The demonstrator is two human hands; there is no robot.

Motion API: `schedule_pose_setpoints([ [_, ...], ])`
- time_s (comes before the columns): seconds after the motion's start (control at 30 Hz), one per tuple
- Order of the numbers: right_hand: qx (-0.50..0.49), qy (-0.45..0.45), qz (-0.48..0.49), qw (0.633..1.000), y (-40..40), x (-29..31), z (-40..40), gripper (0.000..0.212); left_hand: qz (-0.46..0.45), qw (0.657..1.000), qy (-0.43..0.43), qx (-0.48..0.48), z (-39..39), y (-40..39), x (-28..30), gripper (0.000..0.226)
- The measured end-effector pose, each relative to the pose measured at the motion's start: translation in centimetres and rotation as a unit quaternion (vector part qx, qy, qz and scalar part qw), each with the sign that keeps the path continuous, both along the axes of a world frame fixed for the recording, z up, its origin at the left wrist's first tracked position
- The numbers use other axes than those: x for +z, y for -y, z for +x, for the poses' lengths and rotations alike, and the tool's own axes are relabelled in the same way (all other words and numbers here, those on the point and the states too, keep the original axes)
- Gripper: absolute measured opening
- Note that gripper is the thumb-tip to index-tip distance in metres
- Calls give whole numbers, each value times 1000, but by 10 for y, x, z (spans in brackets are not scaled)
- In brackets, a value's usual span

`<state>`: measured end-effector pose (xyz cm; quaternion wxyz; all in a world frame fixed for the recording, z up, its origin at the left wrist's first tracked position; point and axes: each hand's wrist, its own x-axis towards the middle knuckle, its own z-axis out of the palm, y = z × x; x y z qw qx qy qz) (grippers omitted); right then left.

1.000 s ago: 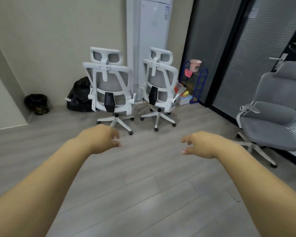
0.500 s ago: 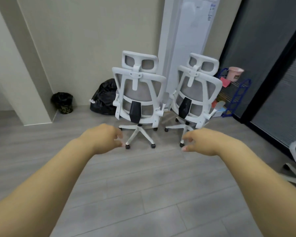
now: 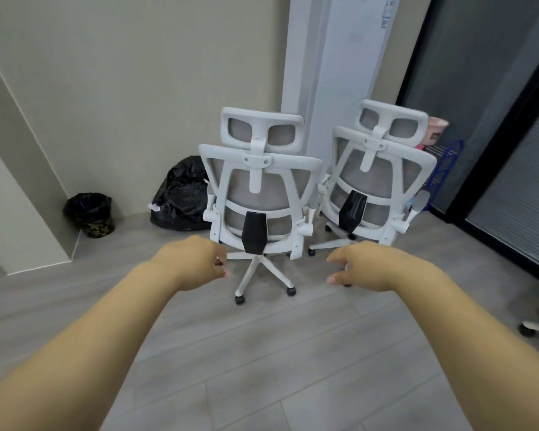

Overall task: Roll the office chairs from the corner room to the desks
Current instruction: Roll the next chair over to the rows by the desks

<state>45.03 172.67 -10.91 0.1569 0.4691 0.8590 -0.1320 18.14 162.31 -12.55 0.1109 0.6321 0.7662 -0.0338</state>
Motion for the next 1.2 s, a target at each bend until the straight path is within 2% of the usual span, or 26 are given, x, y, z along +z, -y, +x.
schedule_pose_setpoints([
  [0.37,-1,-11,12,1000,-207,-2,-96,51,11,1000,9,0,-104,-200,-10,31],
  [0.63,-20,-40,110,993,-337,-15,-180,47,104,994,3,27,-185,-322,-11,29],
  [0.77,-57,-64,160,983,-382,-34,-213,47,142,990,7,14,-220,-380,-22,41],
  [0.87,-77,-60,185,978,-410,-46,-229,48,163,986,19,-30,-242,-421,-34,50],
  [1.07,-105,-30,126,986,-437,-66,-251,57,120,985,-6,-127,-275,-478,-58,52],
  [1.2,-138,-59,133,980,-441,-75,-259,50,117,981,-9,-157,-287,-491,-66,47],
])
